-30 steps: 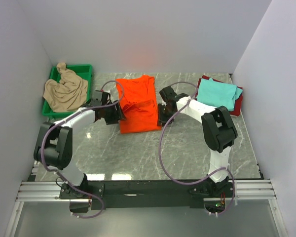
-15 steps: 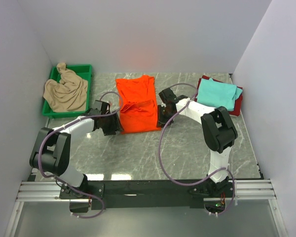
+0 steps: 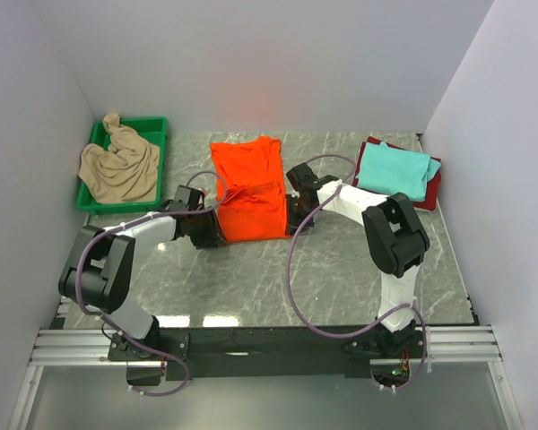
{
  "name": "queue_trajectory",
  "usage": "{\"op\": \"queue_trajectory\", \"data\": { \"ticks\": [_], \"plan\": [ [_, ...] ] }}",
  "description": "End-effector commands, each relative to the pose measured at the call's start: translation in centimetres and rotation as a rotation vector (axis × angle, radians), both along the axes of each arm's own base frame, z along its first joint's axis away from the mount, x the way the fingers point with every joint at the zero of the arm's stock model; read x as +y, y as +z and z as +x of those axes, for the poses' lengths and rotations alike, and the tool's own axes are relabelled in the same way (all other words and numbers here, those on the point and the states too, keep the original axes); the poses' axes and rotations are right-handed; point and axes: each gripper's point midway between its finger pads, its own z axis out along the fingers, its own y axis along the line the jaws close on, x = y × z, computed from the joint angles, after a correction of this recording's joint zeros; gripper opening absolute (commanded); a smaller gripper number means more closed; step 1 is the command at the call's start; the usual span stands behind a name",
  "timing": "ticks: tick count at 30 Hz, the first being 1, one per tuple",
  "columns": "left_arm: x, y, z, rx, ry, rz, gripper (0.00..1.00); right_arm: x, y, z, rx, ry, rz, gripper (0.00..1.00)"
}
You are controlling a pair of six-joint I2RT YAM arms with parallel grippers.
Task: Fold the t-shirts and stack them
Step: Fold the tshirt
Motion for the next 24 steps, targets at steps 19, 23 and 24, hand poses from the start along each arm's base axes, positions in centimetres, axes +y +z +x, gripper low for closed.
{"op": "queue_trajectory", "data": {
  "ticks": [19, 23, 24],
  "plan": [
    [0.9, 1.5, -4.8, 0.045, -0.028, 0.035, 0.0, -1.6, 1.9, -7.3, 0.031, 0.073, -0.072, 0.0],
    [0.9, 1.9, -8.6, 0.101, -0.052, -0.003, 0.0, -1.9, 2.6, -11.2, 0.054, 0.107, -0.066, 0.0],
    [0.4, 2.3, -9.3, 0.104, -0.066, -0.027, 0.0, -2.1, 2.3, -12.8, 0.08, 0.121, -0.08, 0.0]
  ]
}}
